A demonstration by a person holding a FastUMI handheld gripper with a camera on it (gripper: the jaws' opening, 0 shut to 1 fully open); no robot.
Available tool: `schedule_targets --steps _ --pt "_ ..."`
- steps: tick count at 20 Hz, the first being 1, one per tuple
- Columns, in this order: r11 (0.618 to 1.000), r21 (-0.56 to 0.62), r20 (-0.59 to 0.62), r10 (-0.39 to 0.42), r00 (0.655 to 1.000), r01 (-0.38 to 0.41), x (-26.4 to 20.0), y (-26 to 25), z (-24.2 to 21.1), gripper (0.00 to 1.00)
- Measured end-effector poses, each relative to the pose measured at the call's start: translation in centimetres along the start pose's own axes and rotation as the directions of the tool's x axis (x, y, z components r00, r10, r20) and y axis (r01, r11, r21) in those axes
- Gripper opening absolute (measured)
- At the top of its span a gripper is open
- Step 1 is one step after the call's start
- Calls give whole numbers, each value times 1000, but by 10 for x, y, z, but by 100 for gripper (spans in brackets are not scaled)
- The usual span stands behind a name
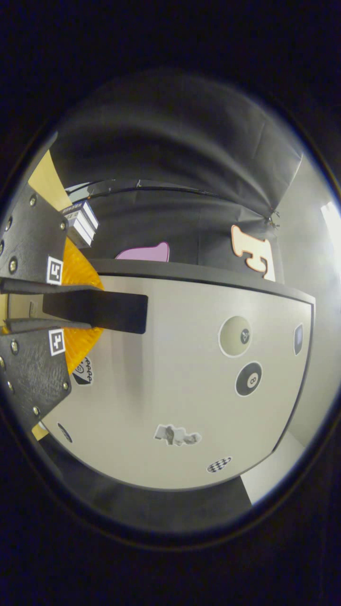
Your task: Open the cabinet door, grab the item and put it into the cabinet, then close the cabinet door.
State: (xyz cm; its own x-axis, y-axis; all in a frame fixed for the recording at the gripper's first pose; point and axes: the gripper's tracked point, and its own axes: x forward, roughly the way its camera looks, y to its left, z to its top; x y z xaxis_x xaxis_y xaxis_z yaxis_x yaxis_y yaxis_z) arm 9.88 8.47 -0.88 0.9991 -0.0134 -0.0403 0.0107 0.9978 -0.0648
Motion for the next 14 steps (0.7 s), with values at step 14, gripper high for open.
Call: schedule_targets --steps 14 --pt "999 3 -38 33 999 -33 -12 -1 -1 20"
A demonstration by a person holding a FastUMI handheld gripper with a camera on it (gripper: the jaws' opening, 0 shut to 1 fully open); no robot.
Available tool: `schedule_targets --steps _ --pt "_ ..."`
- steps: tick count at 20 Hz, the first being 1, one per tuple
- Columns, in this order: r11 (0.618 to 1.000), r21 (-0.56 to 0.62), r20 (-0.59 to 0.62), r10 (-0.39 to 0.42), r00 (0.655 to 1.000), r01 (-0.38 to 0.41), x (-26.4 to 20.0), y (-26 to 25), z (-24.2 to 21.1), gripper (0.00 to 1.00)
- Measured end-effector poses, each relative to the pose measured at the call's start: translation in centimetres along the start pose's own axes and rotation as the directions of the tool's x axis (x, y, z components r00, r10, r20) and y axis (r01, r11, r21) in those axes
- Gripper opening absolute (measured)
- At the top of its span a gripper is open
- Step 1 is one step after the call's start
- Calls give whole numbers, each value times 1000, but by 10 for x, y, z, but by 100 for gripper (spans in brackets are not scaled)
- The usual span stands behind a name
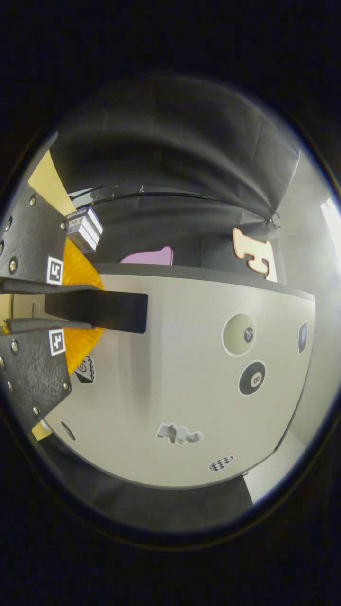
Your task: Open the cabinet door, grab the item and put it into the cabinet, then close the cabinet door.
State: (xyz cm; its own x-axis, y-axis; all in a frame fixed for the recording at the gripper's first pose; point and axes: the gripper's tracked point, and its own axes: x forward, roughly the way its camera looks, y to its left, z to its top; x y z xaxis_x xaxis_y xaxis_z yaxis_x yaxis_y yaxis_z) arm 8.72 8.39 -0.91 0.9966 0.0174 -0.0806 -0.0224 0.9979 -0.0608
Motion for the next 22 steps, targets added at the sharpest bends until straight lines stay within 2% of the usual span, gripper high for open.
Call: schedule_targets --steps 11,22 --pt "1000 19 -27 5 1000 -4 -23 -4 0 20" --pt "1000 21 5 -10 1000 10 -37 -10 1 20"
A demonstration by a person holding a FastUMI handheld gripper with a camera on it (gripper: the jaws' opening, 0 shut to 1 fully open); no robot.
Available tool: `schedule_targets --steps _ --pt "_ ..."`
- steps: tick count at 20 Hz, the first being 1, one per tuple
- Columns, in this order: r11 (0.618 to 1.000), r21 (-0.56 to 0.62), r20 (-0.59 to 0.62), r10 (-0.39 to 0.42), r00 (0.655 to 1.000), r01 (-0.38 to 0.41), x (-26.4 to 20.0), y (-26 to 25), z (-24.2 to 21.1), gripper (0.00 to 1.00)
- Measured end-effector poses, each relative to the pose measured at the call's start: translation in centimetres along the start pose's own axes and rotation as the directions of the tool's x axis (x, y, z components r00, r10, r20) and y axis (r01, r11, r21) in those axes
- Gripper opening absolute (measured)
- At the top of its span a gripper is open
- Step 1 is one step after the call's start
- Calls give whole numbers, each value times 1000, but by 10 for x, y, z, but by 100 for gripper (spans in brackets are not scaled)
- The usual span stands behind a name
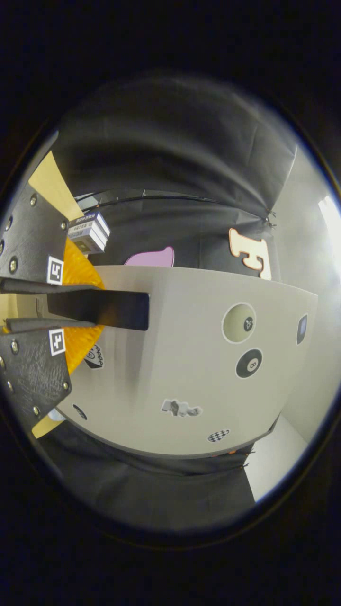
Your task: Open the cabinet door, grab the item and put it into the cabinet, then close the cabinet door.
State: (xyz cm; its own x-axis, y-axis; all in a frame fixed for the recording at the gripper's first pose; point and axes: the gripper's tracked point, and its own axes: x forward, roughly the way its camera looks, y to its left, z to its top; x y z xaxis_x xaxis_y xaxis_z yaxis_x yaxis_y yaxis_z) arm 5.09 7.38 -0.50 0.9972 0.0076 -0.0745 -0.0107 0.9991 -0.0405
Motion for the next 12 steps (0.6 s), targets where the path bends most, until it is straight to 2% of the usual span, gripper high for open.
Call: schedule_targets --steps 8,12 --pt "1000 20 11 -6 1000 6 -2 -1 -2 20" --pt "999 29 11 -33 999 33 -7 -5 -3 20"
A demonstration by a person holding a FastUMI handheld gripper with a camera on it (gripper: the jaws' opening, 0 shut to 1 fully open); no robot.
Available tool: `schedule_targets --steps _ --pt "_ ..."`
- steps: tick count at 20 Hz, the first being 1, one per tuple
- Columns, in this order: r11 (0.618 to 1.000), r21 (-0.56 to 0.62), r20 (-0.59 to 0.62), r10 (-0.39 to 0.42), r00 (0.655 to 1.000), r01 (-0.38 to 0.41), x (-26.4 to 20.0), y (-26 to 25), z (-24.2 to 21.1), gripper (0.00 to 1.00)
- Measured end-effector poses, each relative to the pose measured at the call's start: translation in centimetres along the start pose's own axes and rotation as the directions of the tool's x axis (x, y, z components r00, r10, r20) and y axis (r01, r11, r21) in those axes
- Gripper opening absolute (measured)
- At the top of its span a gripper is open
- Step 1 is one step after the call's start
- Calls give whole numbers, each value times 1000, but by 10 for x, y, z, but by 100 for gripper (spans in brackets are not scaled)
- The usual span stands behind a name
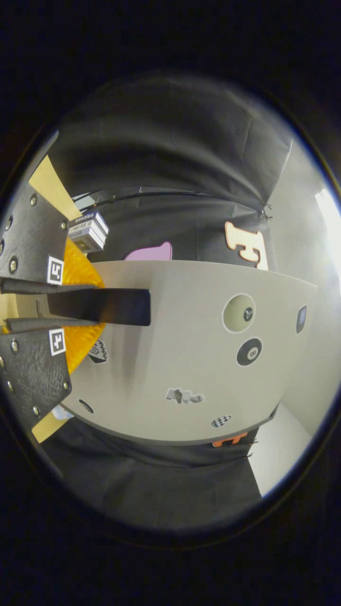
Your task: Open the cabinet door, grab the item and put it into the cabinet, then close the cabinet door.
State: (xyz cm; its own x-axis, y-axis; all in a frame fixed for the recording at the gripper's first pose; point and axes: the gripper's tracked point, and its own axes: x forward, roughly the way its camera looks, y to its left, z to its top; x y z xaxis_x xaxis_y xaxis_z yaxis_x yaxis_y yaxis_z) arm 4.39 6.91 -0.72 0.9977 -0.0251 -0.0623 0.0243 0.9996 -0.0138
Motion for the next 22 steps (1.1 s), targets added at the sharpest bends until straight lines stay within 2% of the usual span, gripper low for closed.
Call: schedule_targets --steps 12,22 --pt "999 20 -11 -39 999 39 -25 -18 0 19" --pt "991 21 -31 -129 991 130 -47 -47 -3 19"
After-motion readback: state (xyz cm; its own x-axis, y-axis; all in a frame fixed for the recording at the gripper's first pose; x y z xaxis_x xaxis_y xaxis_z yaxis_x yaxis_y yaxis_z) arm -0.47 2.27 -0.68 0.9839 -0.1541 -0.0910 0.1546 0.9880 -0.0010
